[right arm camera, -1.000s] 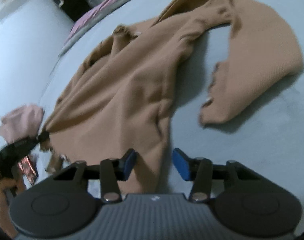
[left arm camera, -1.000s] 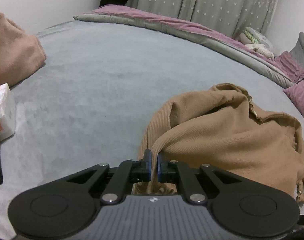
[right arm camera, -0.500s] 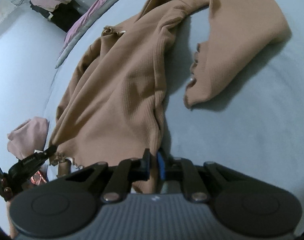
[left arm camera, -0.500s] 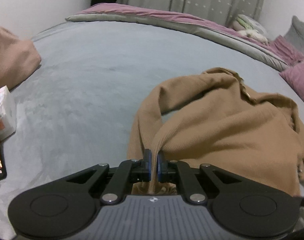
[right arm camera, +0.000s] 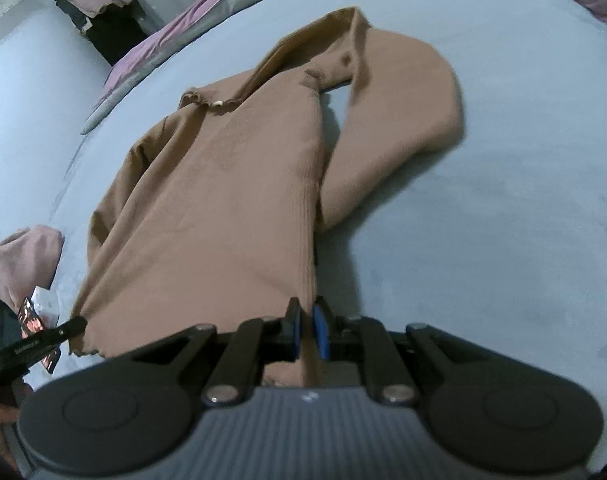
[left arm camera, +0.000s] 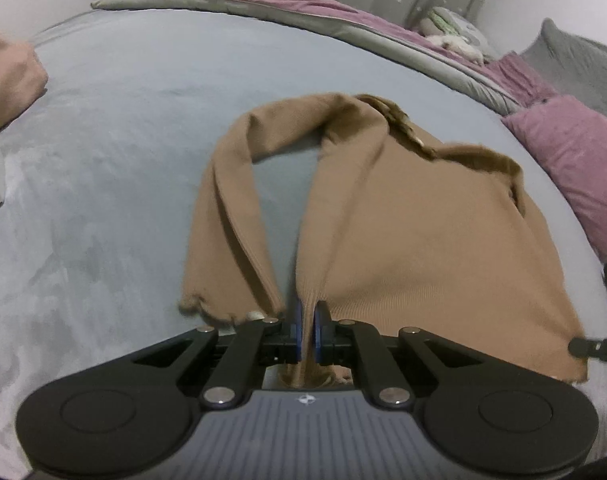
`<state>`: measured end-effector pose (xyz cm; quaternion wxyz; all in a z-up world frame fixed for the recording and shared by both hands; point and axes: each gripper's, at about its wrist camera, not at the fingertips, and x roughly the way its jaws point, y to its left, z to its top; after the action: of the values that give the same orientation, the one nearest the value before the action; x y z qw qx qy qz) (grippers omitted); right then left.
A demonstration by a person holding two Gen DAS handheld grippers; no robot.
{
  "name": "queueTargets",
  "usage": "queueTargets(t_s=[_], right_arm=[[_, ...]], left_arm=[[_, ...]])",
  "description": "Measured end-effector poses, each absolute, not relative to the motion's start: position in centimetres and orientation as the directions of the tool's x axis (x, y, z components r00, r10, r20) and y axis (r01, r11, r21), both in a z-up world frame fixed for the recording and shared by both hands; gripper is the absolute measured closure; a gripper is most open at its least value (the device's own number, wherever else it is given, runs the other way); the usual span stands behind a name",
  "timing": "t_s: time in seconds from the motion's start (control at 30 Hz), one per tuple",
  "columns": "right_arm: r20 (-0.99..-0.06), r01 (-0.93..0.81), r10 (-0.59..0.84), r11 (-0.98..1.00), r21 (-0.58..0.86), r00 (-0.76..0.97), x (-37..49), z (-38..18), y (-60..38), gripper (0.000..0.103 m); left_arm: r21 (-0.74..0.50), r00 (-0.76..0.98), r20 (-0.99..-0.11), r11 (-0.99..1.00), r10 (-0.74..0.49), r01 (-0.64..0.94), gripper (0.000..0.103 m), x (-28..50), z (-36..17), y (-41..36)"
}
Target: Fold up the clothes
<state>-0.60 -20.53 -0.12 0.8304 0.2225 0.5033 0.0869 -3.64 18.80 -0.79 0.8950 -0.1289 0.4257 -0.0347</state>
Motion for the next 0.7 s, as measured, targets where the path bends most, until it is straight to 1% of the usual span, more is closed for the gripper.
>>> queueTargets(t_s=[0.13, 0.37, 0.7], right_arm=[[-0.798, 0.077, 0.357, 0.892, 0.446, 0.486, -1.8, 0.6, -21.3, 0.095], [-0.814, 0.073, 0.335, 0.907, 0.415, 0.475, -4.1, 1.3, -22.6, 0.095], [-0.835, 0.053, 0.33, 0.919, 0.391, 0.44, -7.0, 1.2, -23.2, 0.095]], left_arm=[[-0.244, 0.626, -0.76, 0.969, -0.176, -0.023, 0.097, -5.3, -0.5, 18.0], [-0.255, 0.599, -0.772, 0.967, -0.213, 0.016, 0.097, -8.0, -0.2, 18.3], [-0.197, 0.541, -0.81, 0.974, -0.227, 0.112, 0.097, -10.0, -0.4, 17.3]])
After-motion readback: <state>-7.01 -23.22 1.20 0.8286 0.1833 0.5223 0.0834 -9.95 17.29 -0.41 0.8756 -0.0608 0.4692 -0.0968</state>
